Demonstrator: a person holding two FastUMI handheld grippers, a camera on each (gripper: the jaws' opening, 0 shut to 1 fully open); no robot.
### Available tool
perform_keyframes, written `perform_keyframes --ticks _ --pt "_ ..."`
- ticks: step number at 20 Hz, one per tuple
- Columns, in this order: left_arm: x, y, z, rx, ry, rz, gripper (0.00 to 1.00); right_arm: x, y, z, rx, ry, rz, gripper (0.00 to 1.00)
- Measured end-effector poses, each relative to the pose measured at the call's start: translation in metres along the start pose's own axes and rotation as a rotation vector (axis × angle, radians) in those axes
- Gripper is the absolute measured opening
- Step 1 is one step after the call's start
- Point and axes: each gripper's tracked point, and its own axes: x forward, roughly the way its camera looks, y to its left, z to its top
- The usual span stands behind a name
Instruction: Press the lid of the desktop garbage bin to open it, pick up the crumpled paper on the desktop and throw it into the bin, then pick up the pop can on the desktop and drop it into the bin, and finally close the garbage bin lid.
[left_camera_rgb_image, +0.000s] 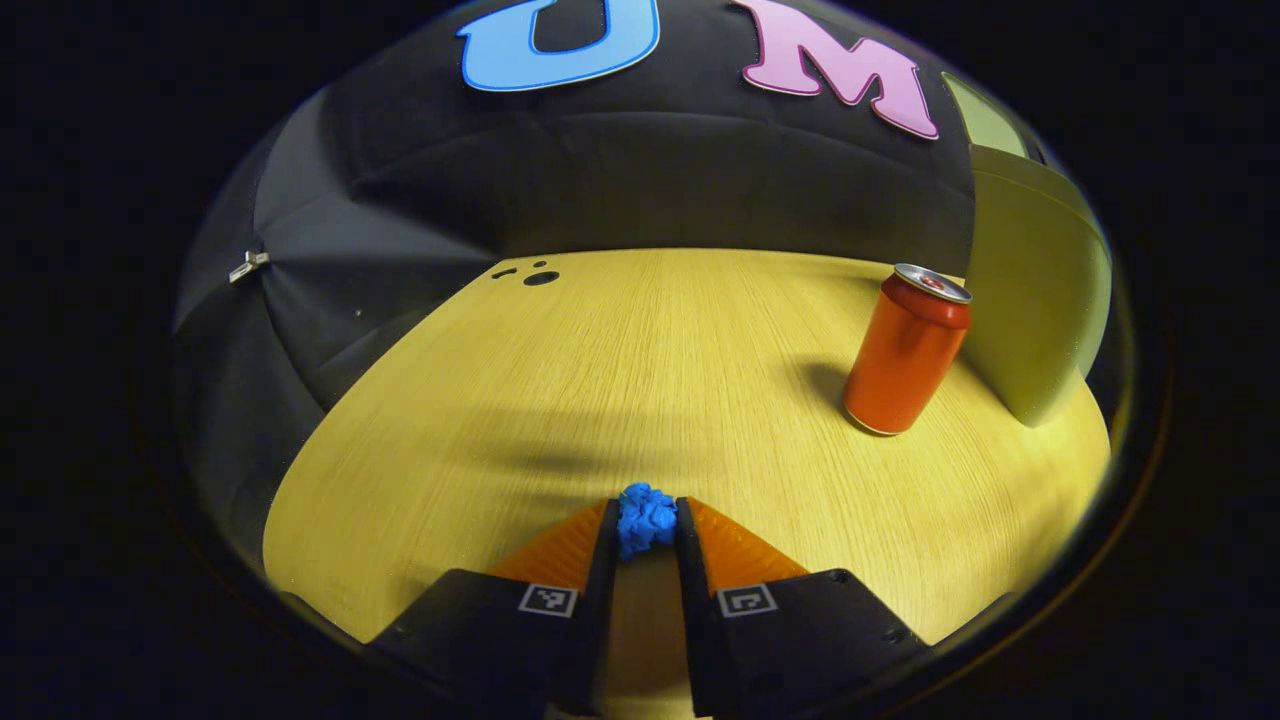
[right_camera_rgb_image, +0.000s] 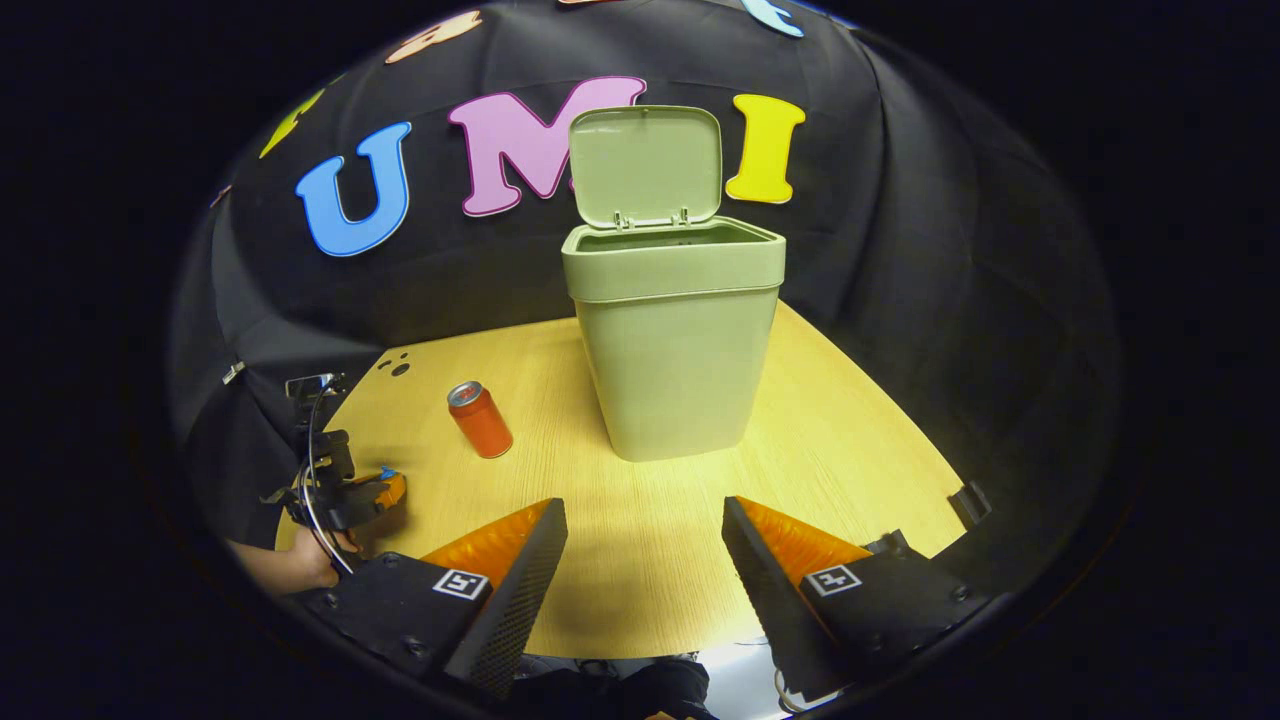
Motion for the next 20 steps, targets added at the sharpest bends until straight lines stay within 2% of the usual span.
perform_keyframes --ticks 1,3,4,9,10,14,15,18,20 --pt "0.0 0.0 0.0 0.011 0.002 0.003 0.31 0.002 -0.001 0.0 -0.002 0.002 0.002 0.98" --pt "-0.004 -0.002 0.0 -0.002 0.017 0.003 0.31 0.004 -0.005 0.001 -0.011 0.007 0.007 0.98" --pt "-0.007 -0.002 0.002 -0.014 0.017 0.008 0.35 0.006 -0.007 0.001 -0.014 0.013 0.012 0.98" --pt "-0.029 -0.005 0.038 -0.034 -0.036 0.016 0.3 0.024 -0.013 0.011 -0.037 0.018 0.057 0.98" --pt "-0.036 -0.007 0.049 -0.039 -0.052 0.017 0.35 0.028 -0.015 0.013 -0.04 0.02 0.074 0.98" --pt "-0.072 -0.015 0.092 -0.064 -0.116 0.039 0.35 0.045 -0.02 0.028 -0.081 0.001 0.139 0.98" --pt "-0.081 -0.019 0.104 -0.075 -0.131 0.039 0.3 0.049 -0.022 0.03 -0.095 -0.002 0.154 0.99" --pt "-0.106 -0.04 0.149 -0.107 -0.205 0.023 0.39 0.057 -0.031 0.028 -0.114 0.005 0.197 0.99" --pt "-0.119 -0.061 0.185 -0.114 -0.261 0.0 0.39 0.063 -0.039 0.025 -0.112 0.017 0.216 0.99"
